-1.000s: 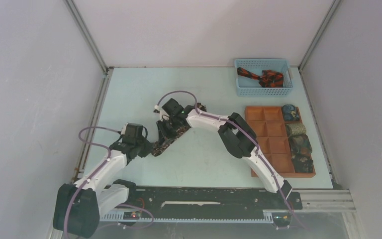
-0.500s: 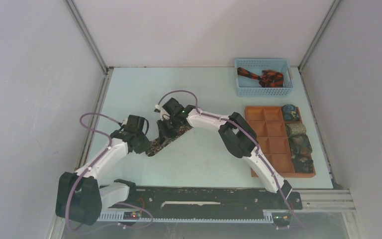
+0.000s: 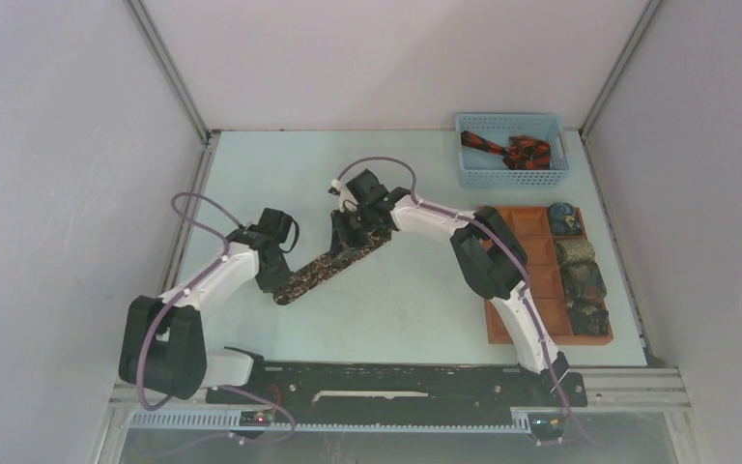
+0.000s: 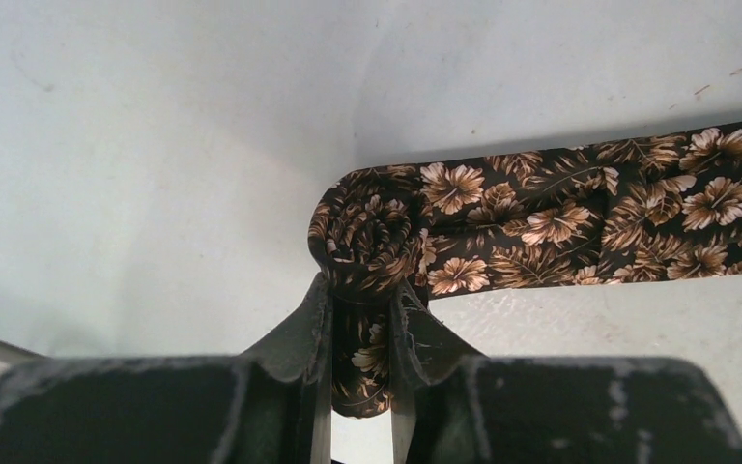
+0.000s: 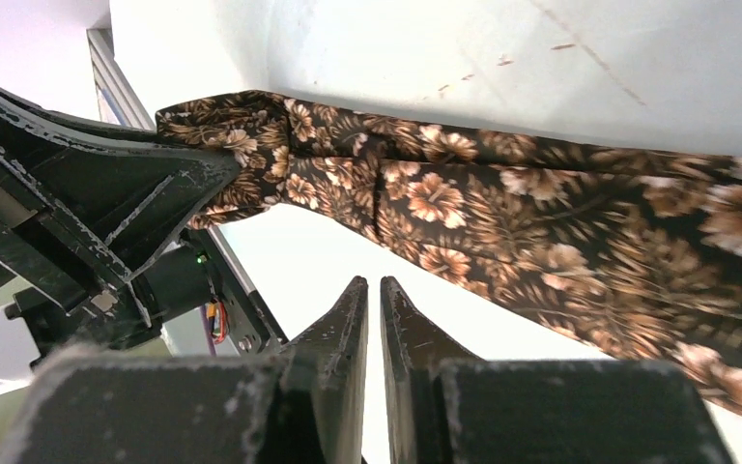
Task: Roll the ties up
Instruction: Roll the tie at the center of the board.
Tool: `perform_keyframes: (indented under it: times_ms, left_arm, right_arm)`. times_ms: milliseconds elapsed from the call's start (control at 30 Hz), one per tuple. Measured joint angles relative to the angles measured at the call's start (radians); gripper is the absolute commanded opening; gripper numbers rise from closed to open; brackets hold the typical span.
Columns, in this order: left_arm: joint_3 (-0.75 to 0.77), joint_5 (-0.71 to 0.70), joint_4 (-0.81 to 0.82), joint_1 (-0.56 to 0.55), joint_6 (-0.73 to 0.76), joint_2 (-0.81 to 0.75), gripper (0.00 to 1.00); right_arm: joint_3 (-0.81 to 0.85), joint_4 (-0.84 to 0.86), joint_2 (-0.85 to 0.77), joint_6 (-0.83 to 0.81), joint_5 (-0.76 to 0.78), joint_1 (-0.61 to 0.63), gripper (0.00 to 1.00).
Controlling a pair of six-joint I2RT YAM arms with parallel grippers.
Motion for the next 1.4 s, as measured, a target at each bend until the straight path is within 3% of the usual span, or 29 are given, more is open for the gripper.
perform_keyframes:
  times_ms: [667,1167,1400]
  left_arm:
    - [0.232,-0.25,-0.214,-0.182,0.011,0.353,0.0]
    - [0.366,-0.304,-0.346,-0.233,-0.005,0.526,0.17]
    - [0.394,-0.315,-0.374,-0.252,-0.006,0.579,0.33]
  right_arm:
    - [-0.148,0.055,-0.085,0.0,-0.016,-0.064,0.12]
    - [-0.213,0.078,-0.151,0.0,-0.026,-0.093,0.11]
    - [-0.254,0.078,-0.201,-0.001,-0.026,-0.099,0.11]
